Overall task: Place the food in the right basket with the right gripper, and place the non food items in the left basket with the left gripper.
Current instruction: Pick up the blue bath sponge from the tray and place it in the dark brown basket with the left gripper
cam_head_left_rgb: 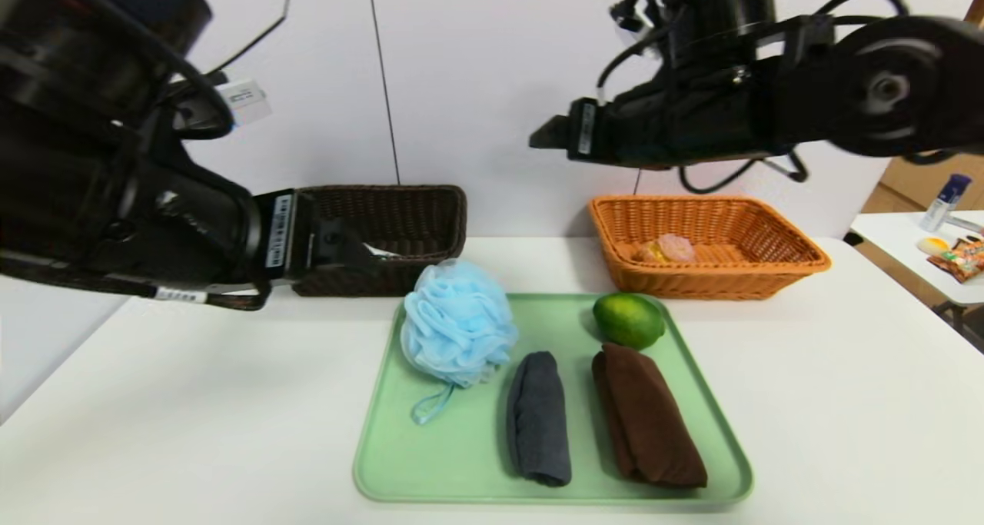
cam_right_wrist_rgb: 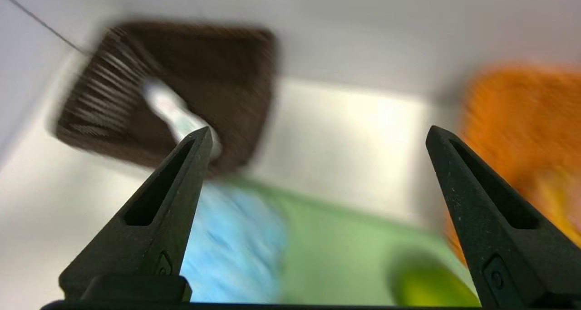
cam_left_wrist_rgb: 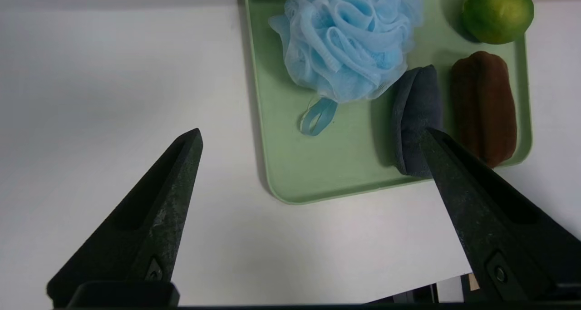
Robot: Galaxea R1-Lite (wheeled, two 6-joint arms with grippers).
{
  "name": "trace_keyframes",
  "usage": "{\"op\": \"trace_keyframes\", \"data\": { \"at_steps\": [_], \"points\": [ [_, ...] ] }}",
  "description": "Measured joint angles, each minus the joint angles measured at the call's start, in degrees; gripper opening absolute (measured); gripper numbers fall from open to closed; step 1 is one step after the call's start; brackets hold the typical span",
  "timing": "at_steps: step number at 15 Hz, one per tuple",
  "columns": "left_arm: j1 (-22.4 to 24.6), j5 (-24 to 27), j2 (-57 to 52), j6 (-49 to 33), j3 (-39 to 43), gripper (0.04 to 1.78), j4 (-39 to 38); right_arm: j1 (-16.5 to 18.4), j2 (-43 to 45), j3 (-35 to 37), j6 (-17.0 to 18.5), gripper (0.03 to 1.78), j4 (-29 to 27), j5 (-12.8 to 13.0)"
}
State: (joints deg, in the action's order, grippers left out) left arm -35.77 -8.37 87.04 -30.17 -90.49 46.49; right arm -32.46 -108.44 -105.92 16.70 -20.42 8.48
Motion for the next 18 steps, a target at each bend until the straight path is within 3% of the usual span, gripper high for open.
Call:
{"op": "trace_keyframes", "data": {
  "at_steps": [2, 4, 7, 11, 13, 18],
  "points": [
    [-1.5, 0.0, 6.1, -0.7, -5.2, 1.69, 0.9, 4.7, 5.1, 2.1, -0.1, 1.65, -13.6, -0.6],
    [-3.1, 0.0, 12.1, -1.0, -9.7, 1.69, 1.2, 8.3, 10.0, 7.2, -1.1, 1.66, -21.8, -0.9],
    [-4.4, -0.2, 19.8, -1.2, -14.5, 1.69, 2.4, 15.7, 16.6, 14.9, -3.9, 1.68, -23.2, -1.6],
    [-4.8, -1.7, 26.9, -1.0, -18.0, 1.69, 2.9, 25.0, 21.3, 18.8, -5.8, 1.69, -23.2, -3.5],
    [-4.8, -5.3, 30.0, -1.0, -18.9, 1.69, 2.7, 26.3, 23.4, 21.6, -5.9, 1.69, -23.2, -4.1],
    [-4.7, -6.2, 36.3, -1.2, -20.1, 1.69, 2.4, 26.8, 26.8, 27.0, -5.9, 1.69, -23.0, -5.0]
  ]
}}
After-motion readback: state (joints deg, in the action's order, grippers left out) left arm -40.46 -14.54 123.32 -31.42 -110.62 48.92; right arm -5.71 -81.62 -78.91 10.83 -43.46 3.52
